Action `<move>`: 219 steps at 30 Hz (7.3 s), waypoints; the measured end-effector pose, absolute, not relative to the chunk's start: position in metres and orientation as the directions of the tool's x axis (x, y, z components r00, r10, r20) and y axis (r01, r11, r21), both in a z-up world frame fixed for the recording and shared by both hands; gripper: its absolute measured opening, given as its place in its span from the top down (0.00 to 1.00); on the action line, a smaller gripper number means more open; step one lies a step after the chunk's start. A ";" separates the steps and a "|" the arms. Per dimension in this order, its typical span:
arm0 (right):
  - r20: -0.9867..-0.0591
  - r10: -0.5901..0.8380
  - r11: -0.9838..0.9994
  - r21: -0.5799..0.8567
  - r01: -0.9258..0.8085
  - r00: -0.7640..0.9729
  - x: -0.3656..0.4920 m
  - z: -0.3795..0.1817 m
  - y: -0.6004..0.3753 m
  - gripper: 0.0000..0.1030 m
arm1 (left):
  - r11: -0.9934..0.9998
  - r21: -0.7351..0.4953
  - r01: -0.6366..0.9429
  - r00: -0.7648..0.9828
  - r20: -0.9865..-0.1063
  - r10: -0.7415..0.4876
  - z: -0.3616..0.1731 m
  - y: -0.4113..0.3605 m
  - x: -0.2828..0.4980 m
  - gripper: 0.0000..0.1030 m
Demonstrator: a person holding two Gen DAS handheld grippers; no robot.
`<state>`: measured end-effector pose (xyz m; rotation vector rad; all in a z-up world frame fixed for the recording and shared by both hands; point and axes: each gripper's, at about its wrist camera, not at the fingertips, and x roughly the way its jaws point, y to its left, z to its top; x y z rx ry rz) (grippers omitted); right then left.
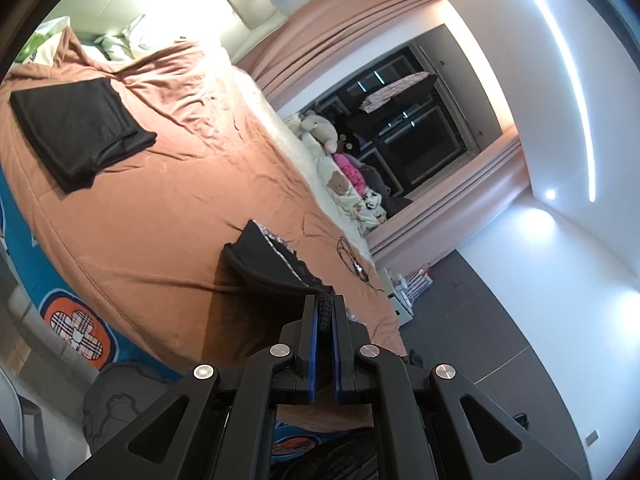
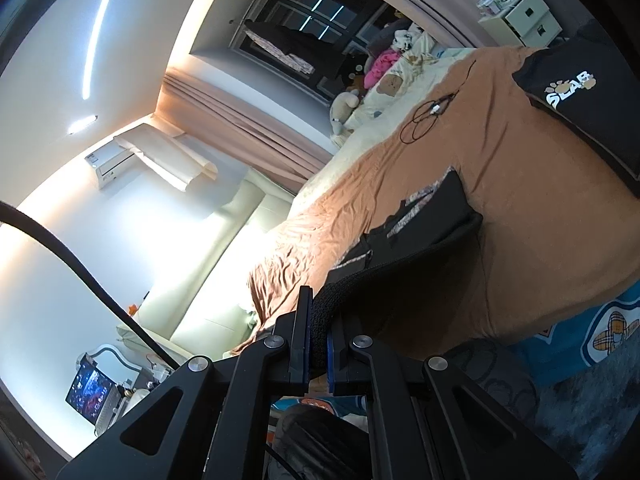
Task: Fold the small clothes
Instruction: 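Lift the held hem higher with both grippers, then carry the hem with both grippers over the shirt toward the collar, then lower the hem onto the collar and open both grippers, then pinch the folded edge with both grippers and lift it slightly, then open both grippers and move them to the folded edge of the shirt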
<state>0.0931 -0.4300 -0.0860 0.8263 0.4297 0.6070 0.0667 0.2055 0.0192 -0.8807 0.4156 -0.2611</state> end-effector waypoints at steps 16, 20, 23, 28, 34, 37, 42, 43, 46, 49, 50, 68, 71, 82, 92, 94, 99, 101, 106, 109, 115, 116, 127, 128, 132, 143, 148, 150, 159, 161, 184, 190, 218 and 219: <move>-0.191 0.632 0.550 0.793 -0.262 0.751 0.193 -0.093 -0.431 0.98 | 0.658 -0.753 -0.007 0.873 -0.326 -0.363 0.019 0.202 0.156 0.95; -0.220 0.617 0.569 0.788 -0.235 0.755 0.227 -0.087 -0.424 0.98 | 0.677 -0.736 -0.026 0.867 -0.354 -0.351 0.019 0.200 0.192 0.95; -0.244 0.613 0.582 0.783 -0.220 0.752 0.249 -0.083 -0.417 0.98 | 0.687 -0.725 -0.049 0.858 -0.383 -0.342 0.015 0.199 0.222 0.95; -0.295 0.593 0.606 0.776 -0.174 0.749 0.290 -0.077 -0.403 0.98 | 0.700 -0.709 -0.090 0.834 -0.437 -0.336 0.002 0.197 0.274 0.95; -0.351 0.568 0.634 0.763 -0.124 0.745 0.320 -0.070 -0.391 0.98 | 0.712 -0.688 -0.139 0.807 -0.495 -0.321 -0.012 0.194 0.318 0.95; -0.382 0.553 0.656 0.748 -0.103 0.740 0.333 -0.066 -0.383 0.98 | 0.713 -0.682 -0.163 0.791 -0.522 -0.319 -0.021 0.194 0.340 0.95; -0.433 0.534 0.683 0.727 -0.068 0.726 0.358 -0.063 -0.369 0.98 | 0.725 -0.659 -0.199 0.767 -0.565 -0.304 -0.034 0.191 0.372 0.95; -0.443 0.529 0.688 0.724 -0.060 0.724 0.362 -0.062 -0.367 0.98 | 0.727 -0.655 -0.206 0.760 -0.575 -0.303 -0.037 0.190 0.378 0.95; -0.467 0.519 0.696 0.717 -0.036 0.716 0.376 -0.060 -0.362 0.98 | 0.736 -0.639 -0.222 0.740 -0.602 -0.299 -0.045 0.188 0.397 0.95; -0.489 0.512 0.701 0.713 -0.015 0.706 0.387 -0.059 -0.359 0.98 | 0.741 -0.627 -0.239 0.723 -0.625 -0.295 -0.054 0.187 0.412 0.95; -0.494 0.512 0.702 0.712 -0.011 0.703 0.390 -0.059 -0.360 0.98 | 0.744 -0.622 -0.245 0.718 -0.632 -0.292 -0.056 0.186 0.416 0.95; -0.600 0.477 0.748 0.660 0.061 0.642 0.430 -0.059 -0.354 0.98 | 0.778 -0.535 -0.329 0.629 -0.739 -0.242 -0.099 0.188 0.482 0.95; -0.620 0.460 0.762 0.643 0.076 0.636 0.436 -0.062 -0.350 0.98 | 0.786 -0.518 -0.336 0.605 -0.759 -0.242 -0.111 0.188 0.494 0.94; -0.710 0.373 0.859 0.507 0.066 0.598 0.434 -0.035 -0.337 0.82 | 0.841 -0.413 -0.351 0.523 -0.831 -0.190 -0.122 0.190 0.510 0.59; -0.729 0.320 0.914 0.406 0.006 0.606 0.412 -0.011 -0.334 0.39 | 0.938 -0.280 -0.206 0.493 -0.857 -0.148 -0.102 0.180 0.499 0.33; -0.743 0.312 0.924 0.382 -0.007 0.592 0.410 -0.010 -0.331 0.39 | 0.950 -0.253 -0.181 0.487 -0.863 -0.137 -0.100 0.180 0.495 0.33; -0.773 0.284 0.949 0.312 -0.050 0.566 0.399 -0.005 -0.328 0.39 | 0.972 -0.204 -0.120 0.468 -0.875 -0.126 -0.100 0.177 0.486 0.33; -0.790 0.268 0.957 0.287 -0.054 0.551 0.399 -0.007 -0.325 0.39 | 0.977 -0.184 -0.104 0.456 -0.882 -0.117 -0.102 0.174 0.485 0.33; -0.815 0.238 0.970 0.231 -0.082 0.529 0.399 -0.010 -0.317 0.39 | 0.988 -0.145 -0.052 0.422 -0.900 -0.110 -0.110 0.164 0.486 0.33; -0.828 0.214 0.976 0.196 -0.090 0.518 0.402 -0.014 -0.312 0.39 | 0.991 -0.128 -0.031 0.399 -0.911 -0.104 -0.118 0.157 0.489 0.33; -0.849 0.189 0.981 0.146 -0.125 0.493 0.413 -0.027 -0.299 0.39 | 0.995 -0.098 0.002 0.363 -0.927 -0.092 -0.133 0.149 0.503 0.33; -0.855 0.177 0.983 0.134 -0.122 0.488 0.417 -0.031 -0.298 0.39 | 0.995 -0.103 0.002 0.360 -0.928 -0.097 -0.135 0.149 0.507 0.34; -0.853 0.181 0.983 0.156 -0.092 0.490 0.465 -0.045 -0.291 0.54 | 0.991 -0.133 -0.025 0.376 -0.919 -0.114 -0.145 0.150 0.546 0.40; -0.851 0.183 0.983 0.159 -0.090 0.492 0.468 -0.045 -0.292 0.55 | 0.990 -0.140 -0.029 0.380 -0.917 -0.118 -0.146 0.150 0.549 0.41; -0.841 0.201 0.979 0.182 -0.086 0.502 0.483 -0.048 -0.291 0.65 | 0.985 -0.167 -0.044 0.391 -0.910 -0.137 -0.148 0.153 0.561 0.46; -0.813 0.283 0.955 0.291 -0.066 0.509 0.495 -0.053 -0.304 0.78 | 0.945 -0.319 -0.068 0.401 -0.876 -0.267 -0.145 0.176 0.556 0.62; -0.793 0.323 0.936 0.349 -0.049 0.516 0.493 -0.055 -0.313 0.86 | 0.922 -0.377 -0.090 0.406 -0.859 -0.312 -0.146 0.189 0.551 0.73; -0.784 0.334 0.930 0.364 -0.047 0.524 0.491 -0.054 -0.316 0.91 | 0.901 -0.419 -0.117 0.412 -0.846 -0.340 -0.150 0.195 0.549 0.83; -0.758 0.322 0.933 0.357 -0.053 0.567 0.473 -0.036 -0.318 0.96 | 0.887 -0.446 -0.118 0.471 -0.812 -0.346 -0.132 0.200 0.542 0.93; -0.751 0.317 0.935 0.350 -0.057 0.579 0.469 -0.030 -0.316 0.97 | 0.892 -0.441 -0.102 0.490 -0.802 -0.340 -0.121 0.197 0.541 0.93; -0.706 0.250 0.956 0.290 -0.052 0.663 0.474 0.017 -0.304 0.98 | 0.929 -0.355 -0.109 0.612 -0.760 -0.219 -0.056 0.180 0.577 0.94; -0.733 0.220 0.964 0.265 -0.027 0.643 0.501 0.006 -0.293 0.98 | 0.936 -0.329 -0.126 0.592 -0.782 -0.195 -0.070 0.176 0.601 0.94; -0.834 0.168 0.971 0.231 0.056 0.525 0.587 -0.056 -0.285 0.90 | 0.967 -0.188 -0.173 0.443 -0.891 -0.094 -0.151 0.160 0.667 0.90; -0.835 0.168 0.972 0.228 0.052 0.524 0.586 -0.055 -0.285 0.84 | 0.968 -0.187 -0.169 0.443 -0.892 -0.095 -0.151 0.159 0.664 0.88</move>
